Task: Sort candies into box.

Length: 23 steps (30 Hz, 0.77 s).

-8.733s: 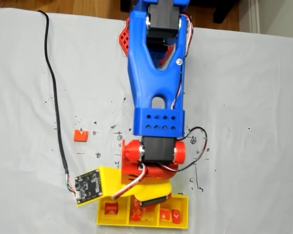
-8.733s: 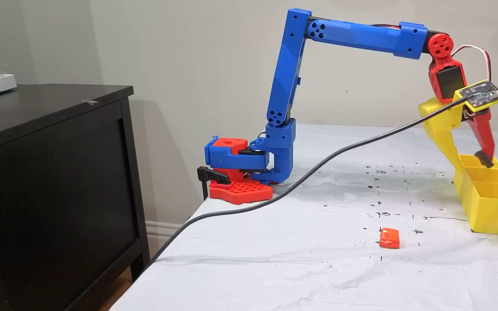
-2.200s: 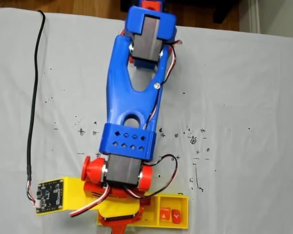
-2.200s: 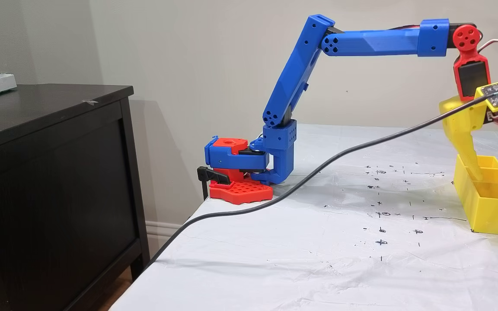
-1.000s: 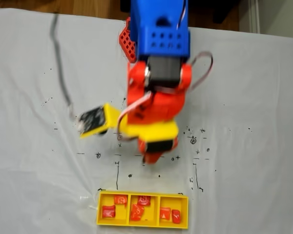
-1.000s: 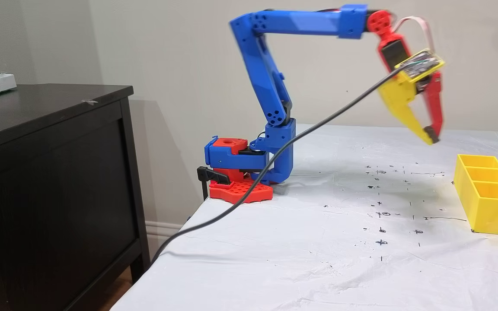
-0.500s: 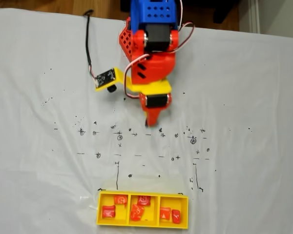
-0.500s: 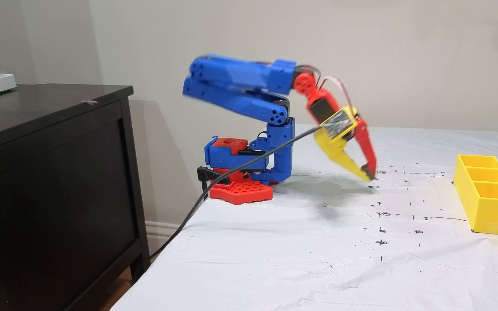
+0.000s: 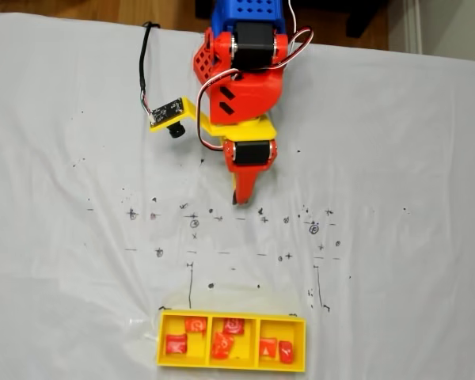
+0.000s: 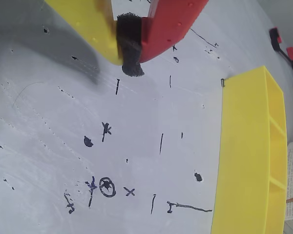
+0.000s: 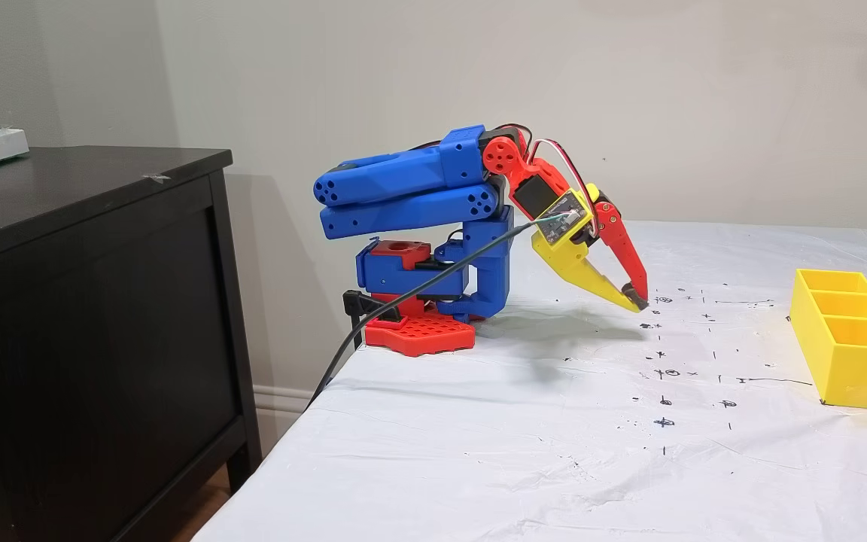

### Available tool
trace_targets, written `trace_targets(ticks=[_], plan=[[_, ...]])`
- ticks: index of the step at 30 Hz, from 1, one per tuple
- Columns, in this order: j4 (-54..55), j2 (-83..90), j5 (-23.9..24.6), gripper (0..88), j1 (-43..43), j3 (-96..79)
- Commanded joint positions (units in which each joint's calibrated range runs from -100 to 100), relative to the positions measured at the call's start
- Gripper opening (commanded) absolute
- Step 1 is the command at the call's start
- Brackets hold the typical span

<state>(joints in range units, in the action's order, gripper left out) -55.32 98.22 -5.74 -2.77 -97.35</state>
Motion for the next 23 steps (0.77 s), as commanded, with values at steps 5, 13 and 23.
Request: trace_targets(ticks=[5,13,23], plan=[[1.08,0.84,1.56,0.1,2.95,-0.38],[1.65,0.84,3.22,0.2,6.21,-0.47],[1.65,0.76,3.61,0.2,6.85,-0.47]])
